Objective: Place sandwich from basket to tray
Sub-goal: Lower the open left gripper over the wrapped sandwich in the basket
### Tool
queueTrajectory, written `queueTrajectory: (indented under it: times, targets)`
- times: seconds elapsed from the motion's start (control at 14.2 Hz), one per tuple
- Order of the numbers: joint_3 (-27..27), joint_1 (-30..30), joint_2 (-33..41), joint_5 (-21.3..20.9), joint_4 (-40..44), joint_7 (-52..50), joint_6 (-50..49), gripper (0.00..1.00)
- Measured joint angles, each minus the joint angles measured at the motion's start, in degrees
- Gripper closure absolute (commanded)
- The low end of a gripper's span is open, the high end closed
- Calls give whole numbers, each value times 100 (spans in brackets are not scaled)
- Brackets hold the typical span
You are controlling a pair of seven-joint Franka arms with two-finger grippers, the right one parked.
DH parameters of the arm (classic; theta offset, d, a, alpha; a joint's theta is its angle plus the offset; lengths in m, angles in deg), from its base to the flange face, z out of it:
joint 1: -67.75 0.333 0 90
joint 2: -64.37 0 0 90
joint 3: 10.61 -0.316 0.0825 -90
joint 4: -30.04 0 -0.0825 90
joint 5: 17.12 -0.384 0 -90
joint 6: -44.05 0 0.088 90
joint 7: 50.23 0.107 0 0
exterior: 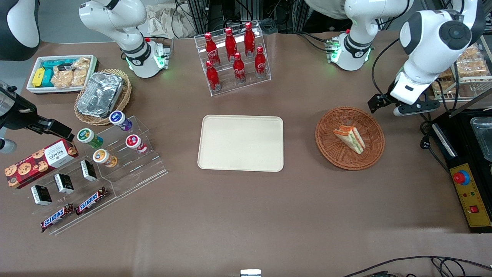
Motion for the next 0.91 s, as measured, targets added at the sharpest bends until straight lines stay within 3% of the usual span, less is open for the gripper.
queueTrajectory:
  times: [0.42,0.91]
  targets:
    - [25,-424,-842,22,195,-2260,681,0]
    - [32,-506,-2020,30,216,-3029,1724,0]
